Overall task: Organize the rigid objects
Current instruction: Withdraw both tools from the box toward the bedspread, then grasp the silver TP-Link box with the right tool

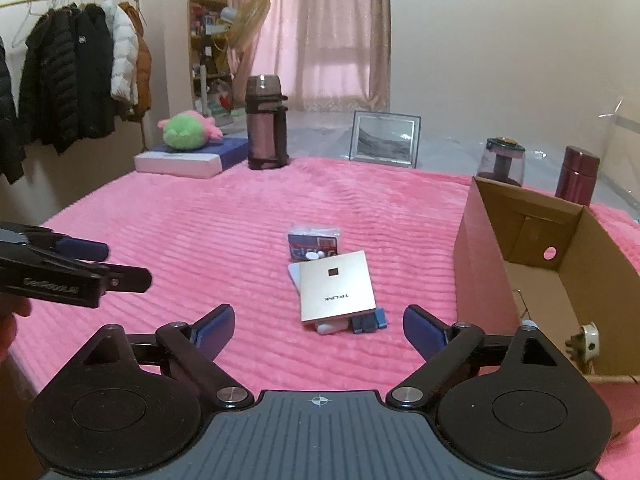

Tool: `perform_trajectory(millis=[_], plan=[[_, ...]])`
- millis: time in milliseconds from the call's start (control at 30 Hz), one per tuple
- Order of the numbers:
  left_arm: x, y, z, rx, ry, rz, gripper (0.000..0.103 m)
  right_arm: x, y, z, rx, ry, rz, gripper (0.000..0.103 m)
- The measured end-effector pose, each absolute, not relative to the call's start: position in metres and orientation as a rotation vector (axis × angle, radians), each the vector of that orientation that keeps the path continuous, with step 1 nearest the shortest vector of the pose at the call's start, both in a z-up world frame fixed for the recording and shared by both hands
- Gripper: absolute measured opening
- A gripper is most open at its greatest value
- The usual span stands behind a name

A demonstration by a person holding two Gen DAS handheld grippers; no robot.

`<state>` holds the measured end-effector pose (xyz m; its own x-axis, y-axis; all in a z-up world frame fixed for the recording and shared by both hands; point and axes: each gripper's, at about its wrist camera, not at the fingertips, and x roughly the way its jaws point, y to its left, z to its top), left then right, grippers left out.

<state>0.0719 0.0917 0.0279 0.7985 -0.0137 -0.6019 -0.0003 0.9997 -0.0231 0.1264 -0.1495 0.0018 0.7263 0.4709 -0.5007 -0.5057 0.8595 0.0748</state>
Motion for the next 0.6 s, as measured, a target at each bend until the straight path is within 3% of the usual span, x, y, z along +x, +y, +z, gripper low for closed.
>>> perform_trajectory(millis=[167,600], plan=[[0.088,0.098,0.017,-0.022,0.66,0.016,0.086,0.154,-0.134,-0.012,-0.082,0.564,0.53,0.091],[0.136,0.112,-0.015,-0.045,0.694,0.021,0.087,0.221,-0.102,-0.054,-0.143,0.615,0.506,0.093]])
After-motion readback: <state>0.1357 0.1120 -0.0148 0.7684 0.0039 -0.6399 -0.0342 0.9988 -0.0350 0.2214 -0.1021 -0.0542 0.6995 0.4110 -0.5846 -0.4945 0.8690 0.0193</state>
